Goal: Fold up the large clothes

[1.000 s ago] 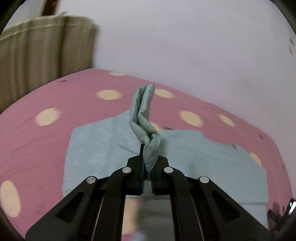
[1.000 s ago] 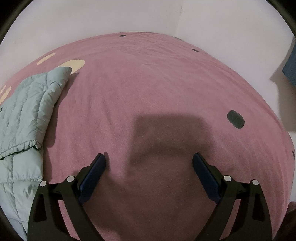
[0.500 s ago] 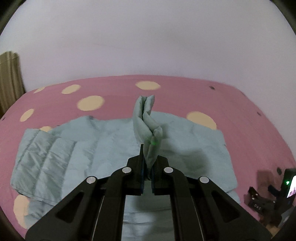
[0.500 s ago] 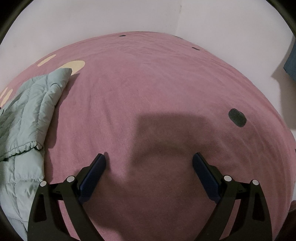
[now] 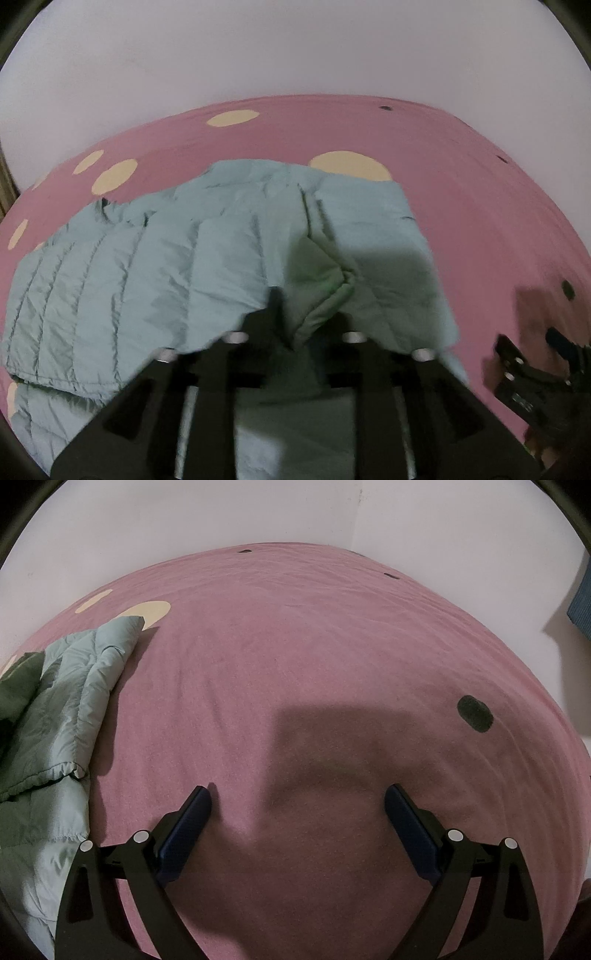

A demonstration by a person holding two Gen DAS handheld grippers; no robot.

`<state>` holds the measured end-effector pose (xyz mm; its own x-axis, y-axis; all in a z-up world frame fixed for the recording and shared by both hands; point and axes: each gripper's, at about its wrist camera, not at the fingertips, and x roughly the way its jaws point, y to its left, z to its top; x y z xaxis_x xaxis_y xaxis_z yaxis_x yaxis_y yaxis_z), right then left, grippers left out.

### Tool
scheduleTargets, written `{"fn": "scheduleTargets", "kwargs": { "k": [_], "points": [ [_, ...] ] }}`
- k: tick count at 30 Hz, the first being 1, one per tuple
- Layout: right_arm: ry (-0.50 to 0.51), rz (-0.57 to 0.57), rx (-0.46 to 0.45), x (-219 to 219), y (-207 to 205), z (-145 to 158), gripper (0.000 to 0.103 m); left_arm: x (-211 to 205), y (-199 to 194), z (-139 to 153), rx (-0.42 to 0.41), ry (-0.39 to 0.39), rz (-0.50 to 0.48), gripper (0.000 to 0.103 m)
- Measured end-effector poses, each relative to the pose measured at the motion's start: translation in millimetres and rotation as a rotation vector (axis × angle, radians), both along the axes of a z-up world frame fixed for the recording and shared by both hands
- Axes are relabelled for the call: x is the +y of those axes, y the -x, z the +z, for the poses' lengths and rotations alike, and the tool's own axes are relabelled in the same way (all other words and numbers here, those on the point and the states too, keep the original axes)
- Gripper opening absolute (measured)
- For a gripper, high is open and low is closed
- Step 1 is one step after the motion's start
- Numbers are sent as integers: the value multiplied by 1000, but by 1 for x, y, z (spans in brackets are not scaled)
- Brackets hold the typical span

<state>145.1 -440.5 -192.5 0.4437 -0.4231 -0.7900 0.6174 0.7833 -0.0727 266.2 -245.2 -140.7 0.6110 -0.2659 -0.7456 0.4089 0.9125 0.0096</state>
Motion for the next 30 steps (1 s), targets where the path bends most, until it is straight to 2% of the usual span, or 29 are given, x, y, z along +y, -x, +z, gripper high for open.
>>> {"fn": "scheduleTargets", "kwargs": {
  "k": [2, 6, 11, 16, 18, 20, 24, 25, 27, 30],
  "points": [
    [0, 0, 0, 0, 0, 0, 94, 4, 10, 12, -25, 8, -9, 49],
    [1, 0, 1, 1, 0, 0, 94, 28, 26, 34, -42, 40, -6, 55],
    [-1, 0, 1, 0, 0, 0, 94, 100, 38, 50, -69, 52, 99, 60],
    [17, 0, -1, 6, 2, 15, 93, 195, 45, 37, -117, -79, 275, 60],
    [-1, 9, -62, 13, 5, 37, 93, 234, 46, 26, -130, -157, 363, 60],
    [-20, 48, -117, 28, 2, 59, 93, 265, 45, 18, -119, -180, 437, 60],
    [-74, 225, -174, 75, -28, 86, 91, 310, 36, 8, -63, -119, 544, 60],
    [-84, 260, -177, 86, -38, 88, 84, 317, 30, 7, -52, -109, 553, 60],
    [-121, 324, -172, 107, -65, 87, 77, 324, 24, 3, -35, -92, 566, 60],
    [-187, 354, -121, 122, -101, 71, 76, 326, 19, -2, -28, -95, 562, 60]
  ]
}}
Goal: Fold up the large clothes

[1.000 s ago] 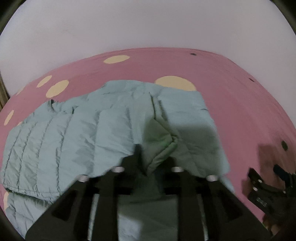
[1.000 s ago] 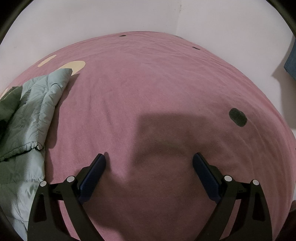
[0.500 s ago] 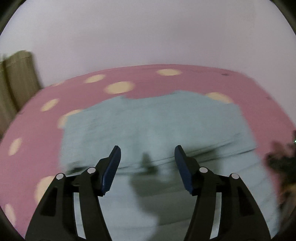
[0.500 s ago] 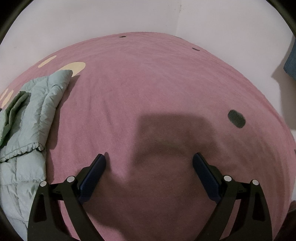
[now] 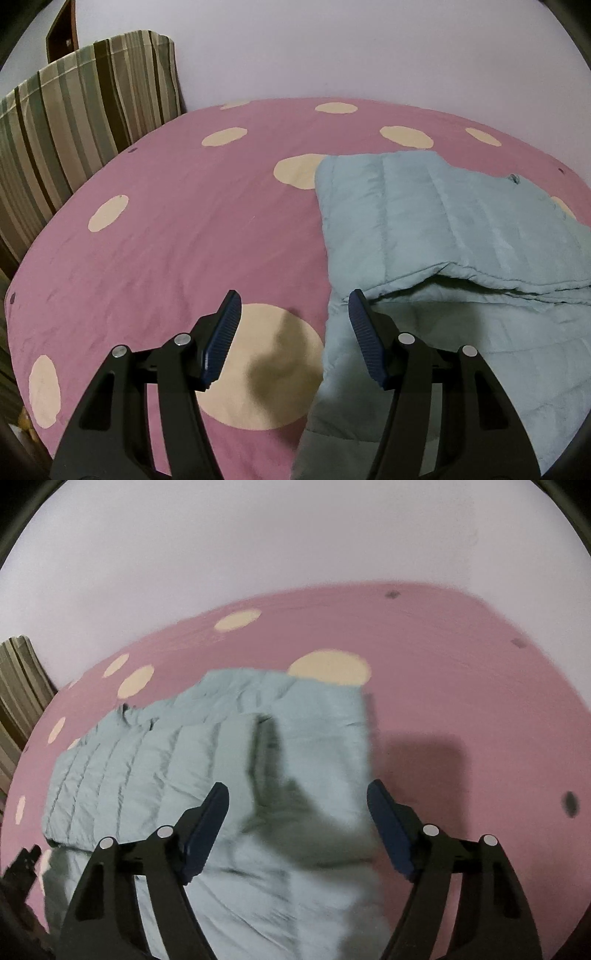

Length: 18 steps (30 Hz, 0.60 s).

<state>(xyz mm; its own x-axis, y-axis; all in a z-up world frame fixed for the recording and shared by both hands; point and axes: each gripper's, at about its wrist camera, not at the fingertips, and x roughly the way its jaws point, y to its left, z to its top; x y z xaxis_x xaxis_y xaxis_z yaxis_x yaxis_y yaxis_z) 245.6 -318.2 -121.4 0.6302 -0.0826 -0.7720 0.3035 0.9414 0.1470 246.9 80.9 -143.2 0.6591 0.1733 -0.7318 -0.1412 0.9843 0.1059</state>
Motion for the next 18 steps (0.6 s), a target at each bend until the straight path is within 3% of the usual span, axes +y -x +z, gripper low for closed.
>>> {"fn": "scheduleTargets", "kwargs": {
  "k": [2, 3, 4, 5, 7, 14, 18],
  "points": [
    [-31, 14, 42, 6, -17, -12, 76, 5, 2, -2, 2, 7, -3, 61],
    [-41, 18, 54, 12, -23, -17, 67, 7, 4, -2, 4, 14, -5, 61],
    [-52, 32, 61, 18, -29, -21, 37, 7, 4, -2, 4, 20, -6, 61],
    [-57, 53, 74, 20, -34, -24, 24, 8, 3, -2, 4, 25, -8, 61],
    [-64, 77, 83, 25, -35, -26, 12, 6, 2, 3, -11, 35, -17, 61],
    [-2, 18, 81, 3, -19, -31, 9, -6, -21, 6, -38, 9, -41, 62],
    [-27, 14, 120, -7, -21, -47, 9, -13, -43, -16, 28, -40, -38, 62]
  ]
}}
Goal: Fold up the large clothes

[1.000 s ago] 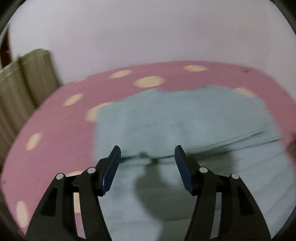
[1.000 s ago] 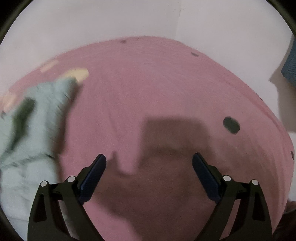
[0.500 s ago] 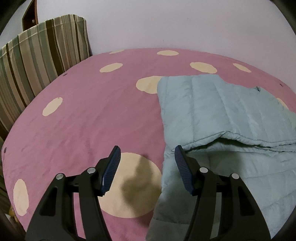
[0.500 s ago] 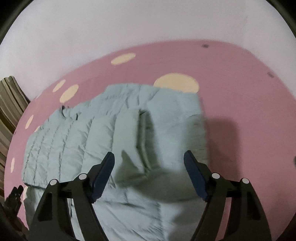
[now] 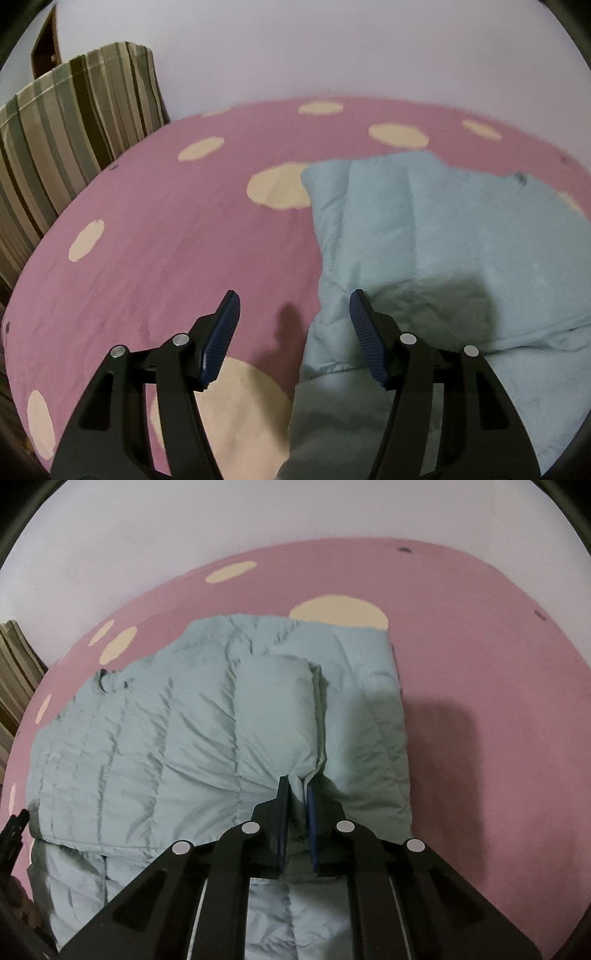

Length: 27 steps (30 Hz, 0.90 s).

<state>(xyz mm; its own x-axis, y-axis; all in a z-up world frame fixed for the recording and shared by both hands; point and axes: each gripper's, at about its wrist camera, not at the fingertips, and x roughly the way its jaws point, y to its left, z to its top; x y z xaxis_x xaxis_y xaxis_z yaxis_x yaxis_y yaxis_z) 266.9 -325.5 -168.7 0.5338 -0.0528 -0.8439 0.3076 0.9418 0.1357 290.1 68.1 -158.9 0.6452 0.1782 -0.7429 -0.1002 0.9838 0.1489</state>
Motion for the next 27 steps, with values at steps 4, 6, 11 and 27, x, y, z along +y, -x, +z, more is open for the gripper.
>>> {"fn": "scheduleTargets", "kwargs": {
  "k": [4, 6, 11, 27],
  "points": [
    [-17, 6, 23, -3, -7, -16, 8, 3, -14, -21, 74, 22, 10, 63],
    [-13, 0, 10, -3, -7, -19, 8, 3, -16, -27, 88, 31, 5, 63],
    [-2, 7, -14, 0, -3, -11, 11, 4, -12, -20, 72, 16, 7, 63],
    [99, 182, -18, 98, -23, -3, 49, -68, -39, -34, 76, 56, -104, 63]
  ]
}}
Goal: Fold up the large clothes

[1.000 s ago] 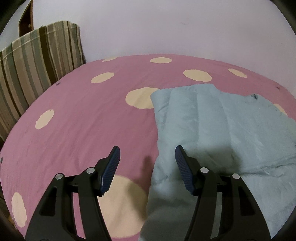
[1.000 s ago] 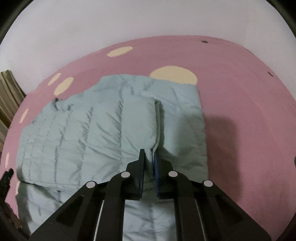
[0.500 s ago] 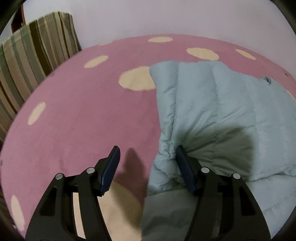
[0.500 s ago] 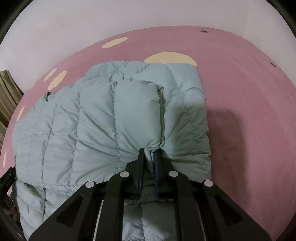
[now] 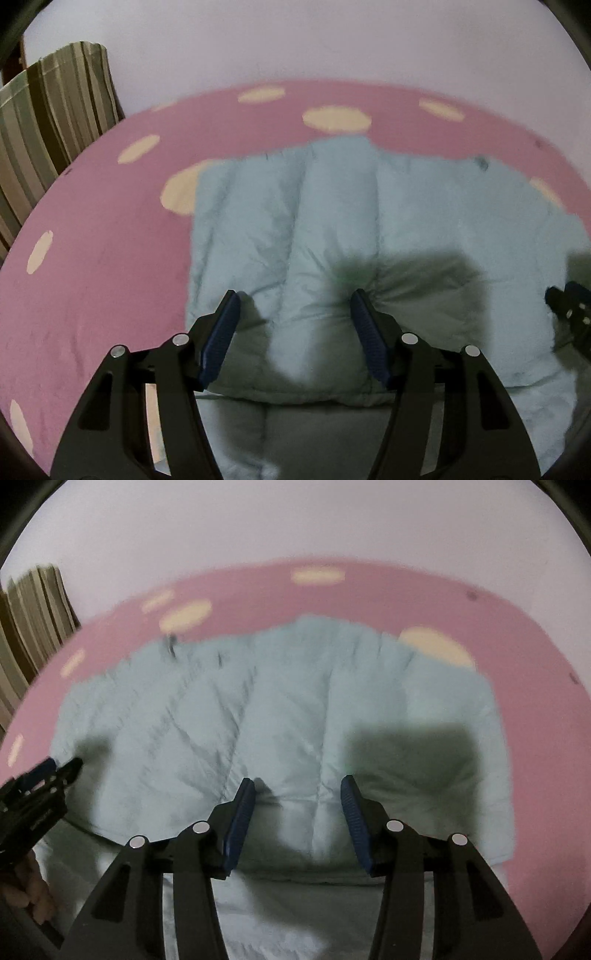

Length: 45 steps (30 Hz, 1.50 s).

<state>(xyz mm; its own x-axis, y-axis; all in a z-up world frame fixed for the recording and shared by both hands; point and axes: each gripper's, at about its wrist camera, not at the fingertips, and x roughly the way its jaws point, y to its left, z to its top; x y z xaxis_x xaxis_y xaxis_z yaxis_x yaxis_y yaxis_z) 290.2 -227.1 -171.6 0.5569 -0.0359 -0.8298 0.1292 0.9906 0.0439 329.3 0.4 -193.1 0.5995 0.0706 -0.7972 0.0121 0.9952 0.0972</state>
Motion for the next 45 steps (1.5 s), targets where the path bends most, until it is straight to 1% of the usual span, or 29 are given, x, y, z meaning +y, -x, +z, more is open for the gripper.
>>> {"fn": "scheduleTargets", "kwargs": {
  "k": [2, 5, 7, 8, 10, 13, 14, 15, 16, 17, 19, 20, 22, 24, 26, 28, 30, 32, 33, 36, 39, 45],
  "points": [
    [-5, 10, 17, -1, -3, -15, 49, -2, -5, -13, 27, -9, -9, 63],
    [-10, 14, 14, -3, -4, -13, 49, -1, -6, -17, 32, -10, -7, 63],
    [-13, 10, 15, -7, 1, -5, 49, -5, -4, -8, 31, -20, -3, 61],
    [-16, 0, 1, -8, 2, 3, 49, -5, -3, -1, 22, -5, 2, 61],
    [-10, -9, -57, -9, 5, 20, 49, -4, -4, 18, -19, 42, 3, 61],
    [-12, -12, -91, -6, -12, 28, 49, -14, -17, 32, -69, 83, -20, 61],
    [-16, -13, -93, -6, -21, 28, 49, -22, -28, 31, -70, 84, -29, 61],
    [-18, -15, -95, -6, -28, 27, 49, -23, -31, 31, -68, 82, -30, 61],
    [-16, -15, -93, -5, -36, 24, 49, -25, -36, 27, -61, 75, -26, 61],
    [-4, -16, -81, -5, -45, 19, 49, -30, -49, 17, -42, 58, -16, 61],
    [10, -16, -23, -4, -59, -1, 49, -34, -64, -4, 13, 19, -14, 62],
    [-5, -16, -1, -7, -62, -9, 49, -36, -63, -10, 30, 7, -20, 63],
    [-18, -14, 8, -9, -65, -15, 49, -44, -65, -18, 28, -35, -36, 63],
    [1, 3, 4, -7, -64, -7, 49, -44, -58, -8, 4, -49, -35, 61],
    [0, -4, -4, -8, -57, 3, 49, -41, -49, 3, -19, -17, -35, 61],
    [-12, -12, -32, -9, -41, 14, 49, -39, -31, 17, -54, 34, -41, 61],
    [7, -18, -62, -9, -23, 21, 51, -38, -16, 23, -79, 44, -46, 61],
    [29, -26, -70, -9, -9, 20, 54, -40, -7, 19, -67, 43, -53, 61],
    [32, -31, -64, -9, -5, 16, 55, -43, -7, 10, -42, 38, -60, 61],
    [32, -28, -37, -12, -4, -1, 59, -47, -10, -5, -17, 20, -64, 62],
    [52, -27, -38, -11, -6, -11, 60, -48, -12, -10, -7, 7, -67, 63],
    [51, -28, -50, -10, -7, -17, 60, -46, -13, -16, -2, 6, -64, 64]
  ]
}}
